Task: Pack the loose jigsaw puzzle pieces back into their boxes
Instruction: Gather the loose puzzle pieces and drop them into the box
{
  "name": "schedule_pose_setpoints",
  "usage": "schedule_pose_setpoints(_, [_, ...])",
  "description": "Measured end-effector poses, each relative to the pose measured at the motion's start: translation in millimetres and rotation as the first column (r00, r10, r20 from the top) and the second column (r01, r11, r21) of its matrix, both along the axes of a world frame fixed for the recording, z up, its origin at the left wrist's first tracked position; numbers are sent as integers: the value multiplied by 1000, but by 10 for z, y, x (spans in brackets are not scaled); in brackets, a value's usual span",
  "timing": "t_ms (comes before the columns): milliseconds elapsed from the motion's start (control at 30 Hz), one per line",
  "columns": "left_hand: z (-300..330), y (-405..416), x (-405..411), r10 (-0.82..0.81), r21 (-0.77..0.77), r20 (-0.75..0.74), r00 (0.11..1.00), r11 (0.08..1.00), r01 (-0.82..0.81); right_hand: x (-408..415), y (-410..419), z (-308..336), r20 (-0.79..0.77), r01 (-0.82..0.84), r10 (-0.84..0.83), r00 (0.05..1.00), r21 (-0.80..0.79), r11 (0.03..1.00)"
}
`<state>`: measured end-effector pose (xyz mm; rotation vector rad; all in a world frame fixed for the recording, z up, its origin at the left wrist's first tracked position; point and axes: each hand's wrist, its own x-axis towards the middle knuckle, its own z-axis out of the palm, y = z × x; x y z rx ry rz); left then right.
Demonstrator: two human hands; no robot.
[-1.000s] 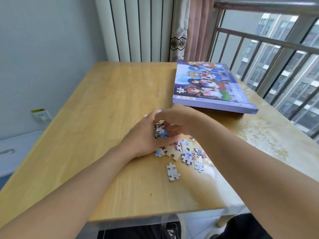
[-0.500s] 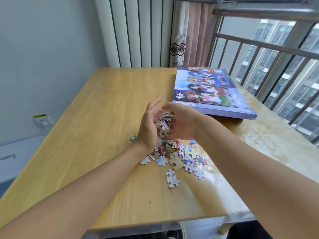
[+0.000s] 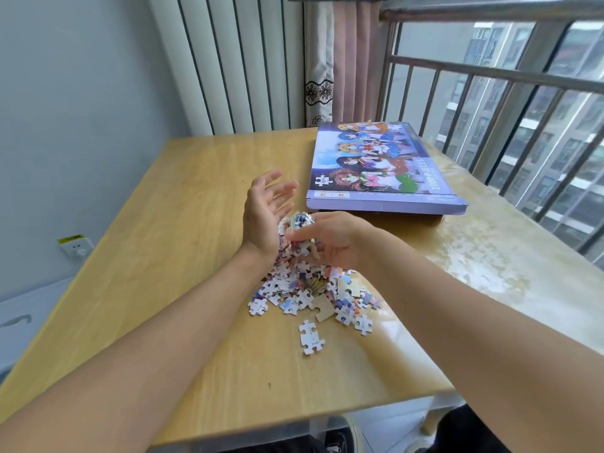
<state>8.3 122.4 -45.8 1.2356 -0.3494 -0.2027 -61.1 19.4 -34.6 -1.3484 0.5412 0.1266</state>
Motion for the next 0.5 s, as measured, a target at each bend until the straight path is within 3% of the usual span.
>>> schedule_pose_setpoints(100, [45,65,128,6,133,55,998,991,-13,-141,-131,50,-57,32,-26,998,107,994])
schedule_pose_setpoints(167, [58,79,233,12,333,220,975,939,-87,-249,-248,41,-97,44,-33,995,122,992])
schedule_pose_setpoints(233, [76,11,337,-170,600,457,873,783,-161,-364,-371,27,-126,87,-72,989,114,990])
schedule_pose_setpoints(300, [96,-126,398,-421,762,560,713,601,-243,-442,-481,15,-142,138,-120,983,133,981])
schedule_pose_setpoints(400, [86,-428,443,-577,795,603,551,497,-349,-527,-633,16,-157,229,-199,967,197,953])
schedule_pose_setpoints(500, [163,-584,458,-453,716,691,563,535,-449,-559,-715,12,-187,307,-268,945,224,925])
